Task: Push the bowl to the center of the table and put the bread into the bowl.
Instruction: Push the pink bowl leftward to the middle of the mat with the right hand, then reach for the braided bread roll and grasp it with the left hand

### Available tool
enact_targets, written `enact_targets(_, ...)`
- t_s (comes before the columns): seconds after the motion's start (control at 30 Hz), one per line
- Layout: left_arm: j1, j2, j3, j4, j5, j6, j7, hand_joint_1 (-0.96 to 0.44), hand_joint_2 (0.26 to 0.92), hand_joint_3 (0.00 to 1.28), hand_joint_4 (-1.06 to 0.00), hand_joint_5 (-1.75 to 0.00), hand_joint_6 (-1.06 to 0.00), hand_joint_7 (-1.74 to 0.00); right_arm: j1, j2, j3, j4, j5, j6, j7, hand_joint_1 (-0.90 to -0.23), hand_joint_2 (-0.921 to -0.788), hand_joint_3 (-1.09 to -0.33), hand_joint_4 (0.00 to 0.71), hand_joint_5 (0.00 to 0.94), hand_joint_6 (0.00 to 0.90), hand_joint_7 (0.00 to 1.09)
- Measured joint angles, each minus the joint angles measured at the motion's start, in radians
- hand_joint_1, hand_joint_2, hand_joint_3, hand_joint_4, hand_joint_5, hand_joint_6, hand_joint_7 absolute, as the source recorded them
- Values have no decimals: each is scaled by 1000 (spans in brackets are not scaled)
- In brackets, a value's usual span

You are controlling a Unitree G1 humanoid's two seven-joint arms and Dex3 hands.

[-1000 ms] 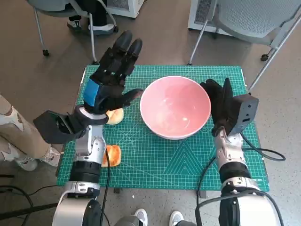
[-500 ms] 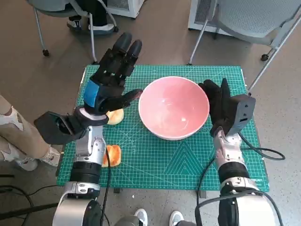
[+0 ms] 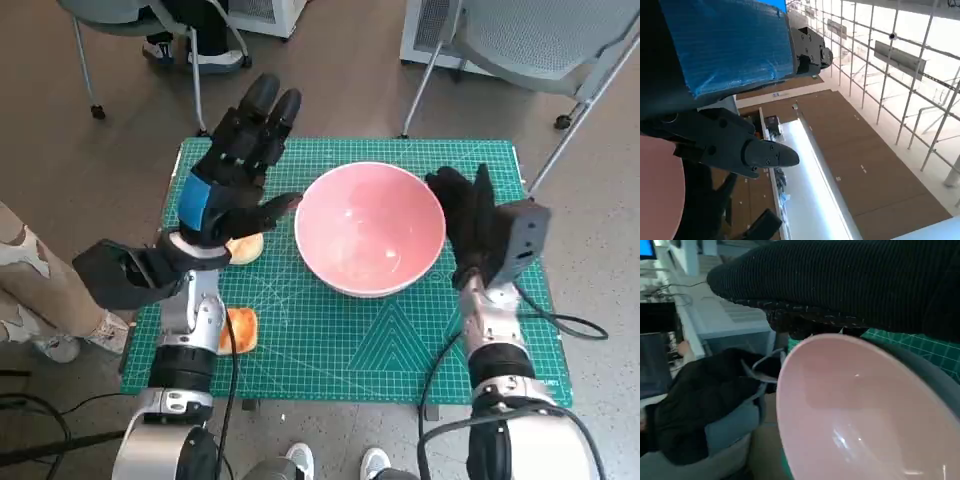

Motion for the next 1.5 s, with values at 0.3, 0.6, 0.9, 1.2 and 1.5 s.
enact_targets(0.3,29,1,2,-34,-17,2,3,-179,921,238,-74,-8,-211,-21,42,-49,-16,-93,31,-191,96,-604,-921,-851,260,1,284,100)
enact_targets(0.6,44,1,0,-82,-18,17,17,-178,921,240,-71,-5,-207,-20,106,-48,-21,-281,121,-361,231,-640,-921,-784,216,1,276,102)
enact_targets(0.9,67,-4,-11,-127,-12,21,47,-199,921,240,-72,-4,-208,-21,201,7,31,-577,229,-400,329,-643,-921,-765,218,3,287,117)
enact_targets(1.2,71,-3,-25,-129,11,19,63,-207,921,242,-69,-2,-205,-21,244,33,84,-717,272,-389,379,-638,-921,-751,215,1,278,129)
enact_targets(1.5,73,0,-31,-138,23,17,71,-209,921,244,-71,-2,-206,-23,246,34,103,-736,272,-370,385,-635,-921,-748,215,1,270,144)
